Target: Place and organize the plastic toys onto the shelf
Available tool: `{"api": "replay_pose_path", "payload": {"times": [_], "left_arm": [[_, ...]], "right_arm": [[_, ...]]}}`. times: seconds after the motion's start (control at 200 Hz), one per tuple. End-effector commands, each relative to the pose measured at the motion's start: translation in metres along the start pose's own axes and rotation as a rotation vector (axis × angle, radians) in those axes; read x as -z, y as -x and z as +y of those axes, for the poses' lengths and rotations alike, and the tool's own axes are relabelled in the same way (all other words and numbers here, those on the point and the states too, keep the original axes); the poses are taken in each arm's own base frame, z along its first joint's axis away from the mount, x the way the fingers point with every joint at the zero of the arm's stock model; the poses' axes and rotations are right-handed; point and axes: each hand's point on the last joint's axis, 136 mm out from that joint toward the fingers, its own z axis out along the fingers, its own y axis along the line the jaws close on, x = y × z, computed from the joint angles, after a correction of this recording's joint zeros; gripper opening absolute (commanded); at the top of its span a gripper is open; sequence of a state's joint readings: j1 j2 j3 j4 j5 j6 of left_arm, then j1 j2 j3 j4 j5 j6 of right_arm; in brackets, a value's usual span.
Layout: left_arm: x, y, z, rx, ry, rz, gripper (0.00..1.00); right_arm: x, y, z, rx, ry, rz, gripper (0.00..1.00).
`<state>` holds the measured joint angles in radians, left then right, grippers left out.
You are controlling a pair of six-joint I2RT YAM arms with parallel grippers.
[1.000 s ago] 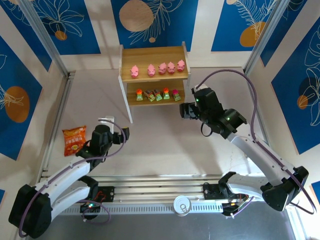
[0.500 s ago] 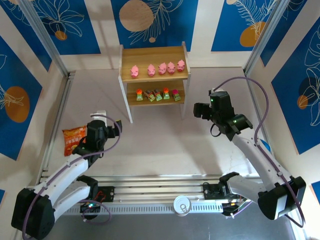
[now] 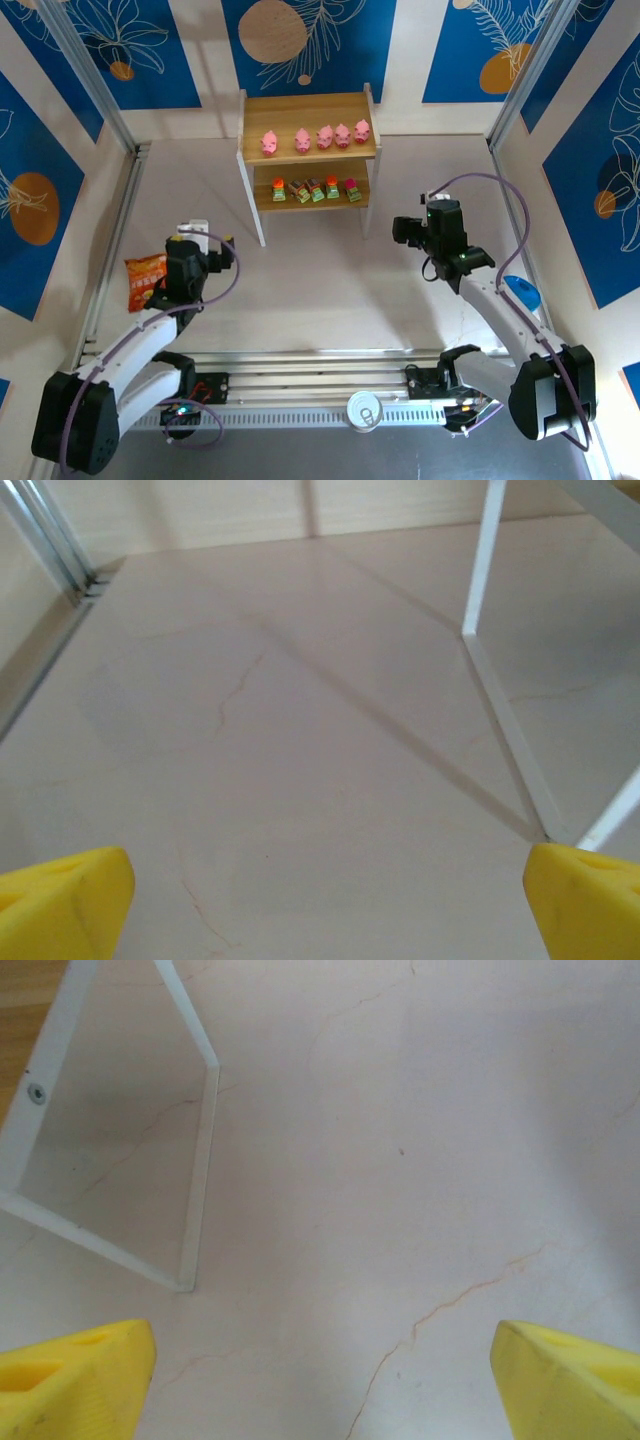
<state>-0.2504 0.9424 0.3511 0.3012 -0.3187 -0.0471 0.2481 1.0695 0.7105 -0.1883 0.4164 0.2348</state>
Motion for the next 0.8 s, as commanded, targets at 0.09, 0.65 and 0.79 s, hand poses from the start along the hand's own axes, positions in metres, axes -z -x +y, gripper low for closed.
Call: {"api": "replay_pose_path", "payload": {"times": [0.09, 0.65, 0.79], "left_arm": [[-0.017, 0.006, 0.001, -0.084, -0.032, -0.111, 1.00], [-0.064, -0.023, 0.003, 0.046, -0.235, -0.143, 1.00], [-0.069, -0.030, -0.003, 0.045, -0.280, -0.131, 1.00]], "right_arm": [[-0.014, 0.015, -0.004, 0.054, 0.042, -0.184, 0.87], [-0.051, 0.000, -0.021, 0.054, 0.101, -0.248, 0.84], [-0.058, 0.000, -0.021, 0.060, 0.121, -0.264, 0.84]]}}
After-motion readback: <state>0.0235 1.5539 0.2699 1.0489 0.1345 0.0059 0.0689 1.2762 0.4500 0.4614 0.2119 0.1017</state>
